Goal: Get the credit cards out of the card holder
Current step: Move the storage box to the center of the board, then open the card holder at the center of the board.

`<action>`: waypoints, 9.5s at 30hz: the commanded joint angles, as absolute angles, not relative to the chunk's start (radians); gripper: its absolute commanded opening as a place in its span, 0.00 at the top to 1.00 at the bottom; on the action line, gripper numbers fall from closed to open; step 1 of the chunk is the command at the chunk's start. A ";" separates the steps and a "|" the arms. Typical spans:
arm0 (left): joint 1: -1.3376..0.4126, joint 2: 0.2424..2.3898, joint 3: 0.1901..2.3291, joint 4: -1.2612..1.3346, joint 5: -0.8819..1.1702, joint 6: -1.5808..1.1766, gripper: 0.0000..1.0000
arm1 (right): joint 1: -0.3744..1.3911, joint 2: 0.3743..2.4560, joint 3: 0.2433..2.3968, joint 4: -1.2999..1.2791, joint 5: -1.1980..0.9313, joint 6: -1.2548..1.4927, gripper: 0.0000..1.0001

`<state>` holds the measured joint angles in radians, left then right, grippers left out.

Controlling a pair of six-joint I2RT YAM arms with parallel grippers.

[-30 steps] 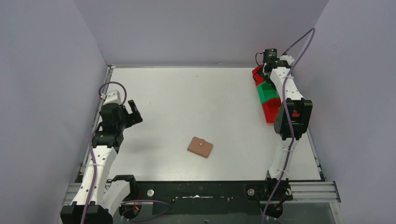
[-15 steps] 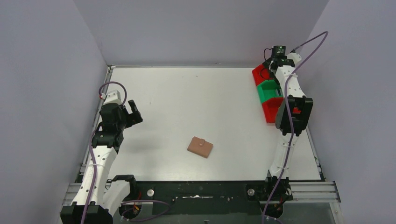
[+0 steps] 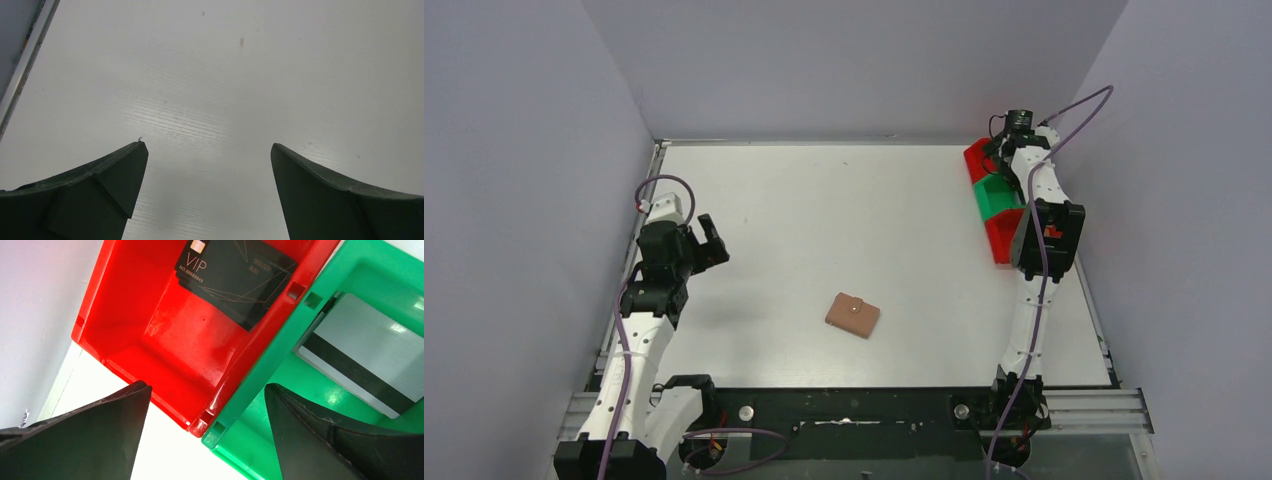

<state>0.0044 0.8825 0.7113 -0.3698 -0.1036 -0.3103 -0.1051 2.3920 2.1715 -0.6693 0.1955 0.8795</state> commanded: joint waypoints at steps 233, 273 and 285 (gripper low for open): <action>0.017 0.834 0.712 -0.364 0.165 -0.409 0.03 | 1.264 1.392 0.781 -0.162 0.347 0.912 0.22; -0.529 0.750 0.371 -0.290 0.133 -1.023 0.26 | 1.333 1.611 0.792 -0.111 0.483 1.015 0.75; -0.753 0.923 0.270 -0.033 0.041 -1.144 0.32 | 1.207 1.497 0.496 0.292 0.265 1.170 0.75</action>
